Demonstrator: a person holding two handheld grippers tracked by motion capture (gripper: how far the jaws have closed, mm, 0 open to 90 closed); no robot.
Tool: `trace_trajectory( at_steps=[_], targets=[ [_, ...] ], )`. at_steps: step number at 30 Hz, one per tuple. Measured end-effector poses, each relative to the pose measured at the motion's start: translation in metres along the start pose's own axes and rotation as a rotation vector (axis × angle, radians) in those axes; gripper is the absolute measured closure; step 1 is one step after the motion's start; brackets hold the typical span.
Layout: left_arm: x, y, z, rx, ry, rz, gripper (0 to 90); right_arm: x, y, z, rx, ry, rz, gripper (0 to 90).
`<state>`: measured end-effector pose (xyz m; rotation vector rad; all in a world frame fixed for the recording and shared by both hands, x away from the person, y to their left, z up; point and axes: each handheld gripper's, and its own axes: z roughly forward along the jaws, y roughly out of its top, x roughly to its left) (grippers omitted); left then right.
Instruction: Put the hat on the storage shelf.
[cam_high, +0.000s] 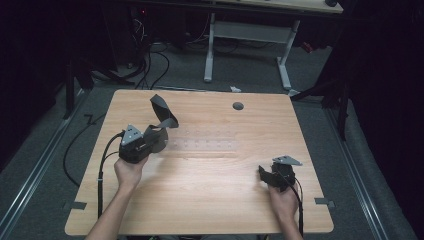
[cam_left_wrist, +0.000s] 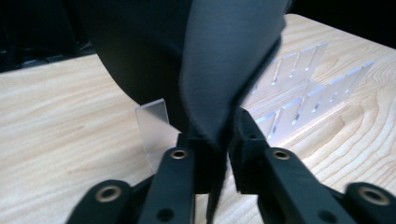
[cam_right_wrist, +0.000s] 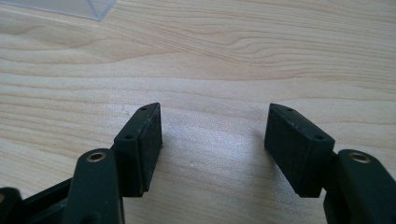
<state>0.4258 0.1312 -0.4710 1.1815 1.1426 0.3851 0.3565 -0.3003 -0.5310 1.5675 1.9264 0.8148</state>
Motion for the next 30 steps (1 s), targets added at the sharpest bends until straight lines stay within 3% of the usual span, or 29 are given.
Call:
trace_trajectory(
  at_steps=[4, 9, 18, 20, 24, 27, 28, 30],
  targets=[
    [0.002, 0.0, -0.004, 0.016, 0.016, -0.008, 70.9, 0.0, 0.0, 0.0, 0.001, 0.001, 0.002, 36.9],
    [0.005, 0.001, -0.011, 0.017, 0.044, -0.033, 49.3, 0.0, 0.0, 0.0, 0.001, 0.001, 0.002, 36.9],
    [0.014, -0.008, -0.035, 0.065, 0.066, -0.079, 38.0, 0.0, 0.0, 0.0, 0.001, 0.001, 0.002, 36.9],
    [0.019, -0.016, -0.039, 0.091, 0.084, -0.067, 37.2, 0.0, 0.0, 0.0, 0.001, 0.001, 0.002, 36.9],
    [0.033, -0.041, -0.043, 0.16, 0.161, -0.034, 35.5, 0.0, 0.0, 0.0, 0.001, 0.002, 0.001, 36.8],
    [0.044, -0.062, -0.042, 0.204, 0.224, 0.021, 33.6, 0.0, 0.0, 0.0, 0.001, 0.002, 0.001, 36.7],
    [0.044, -0.066, -0.042, 0.202, 0.229, 0.054, 32.2, 0.0, 0.0, 0.0, 0.001, 0.002, 0.001, 36.7],
    [0.044, -0.066, -0.042, 0.202, 0.232, 0.058, 30.2, 0.0, 0.0, 0.0, 0.001, 0.003, 0.0, 36.6]
  ],
)
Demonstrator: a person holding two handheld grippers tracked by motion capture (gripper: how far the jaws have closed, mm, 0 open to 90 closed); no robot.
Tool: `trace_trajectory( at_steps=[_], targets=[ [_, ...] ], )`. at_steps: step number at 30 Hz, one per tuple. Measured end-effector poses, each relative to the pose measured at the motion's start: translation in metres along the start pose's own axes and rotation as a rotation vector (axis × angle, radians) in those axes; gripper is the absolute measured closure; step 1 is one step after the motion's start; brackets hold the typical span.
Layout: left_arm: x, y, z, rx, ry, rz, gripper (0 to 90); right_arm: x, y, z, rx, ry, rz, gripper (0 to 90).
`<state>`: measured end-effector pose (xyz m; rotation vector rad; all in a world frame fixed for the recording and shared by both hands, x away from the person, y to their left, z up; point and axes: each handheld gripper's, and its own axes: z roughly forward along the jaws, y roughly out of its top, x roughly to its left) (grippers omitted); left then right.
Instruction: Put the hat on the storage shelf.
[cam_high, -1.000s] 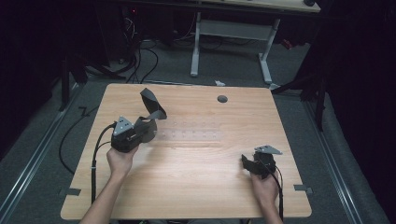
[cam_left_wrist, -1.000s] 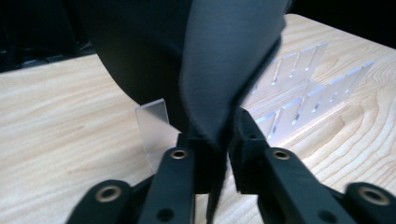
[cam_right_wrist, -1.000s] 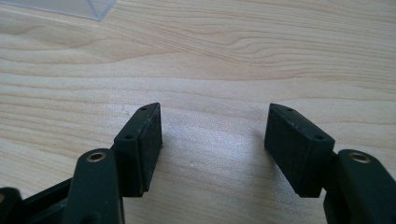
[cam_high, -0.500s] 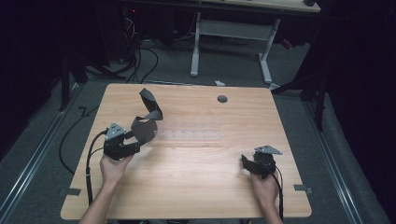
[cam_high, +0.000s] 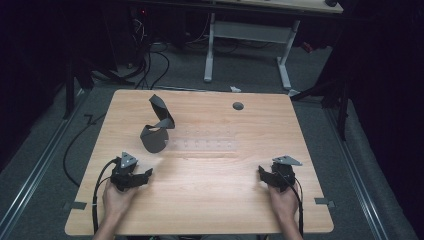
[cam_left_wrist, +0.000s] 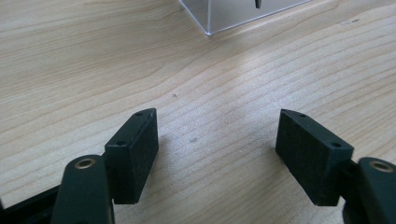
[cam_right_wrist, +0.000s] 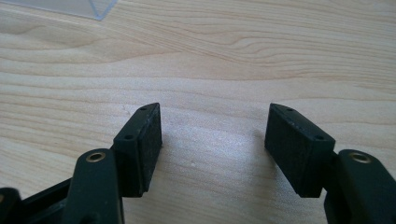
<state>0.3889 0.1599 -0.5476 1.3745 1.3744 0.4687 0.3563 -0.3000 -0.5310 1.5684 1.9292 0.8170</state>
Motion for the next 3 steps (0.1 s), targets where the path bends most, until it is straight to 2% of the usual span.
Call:
trace_trajectory(
  at_steps=[3],
  targets=[
    [-0.0002, -0.0001, 0.0002, -0.001, 0.004, -0.001, 29.8, 0.0, 0.0, 0.0, 0.0, -0.001, 0.0, 36.6]
  ],
)
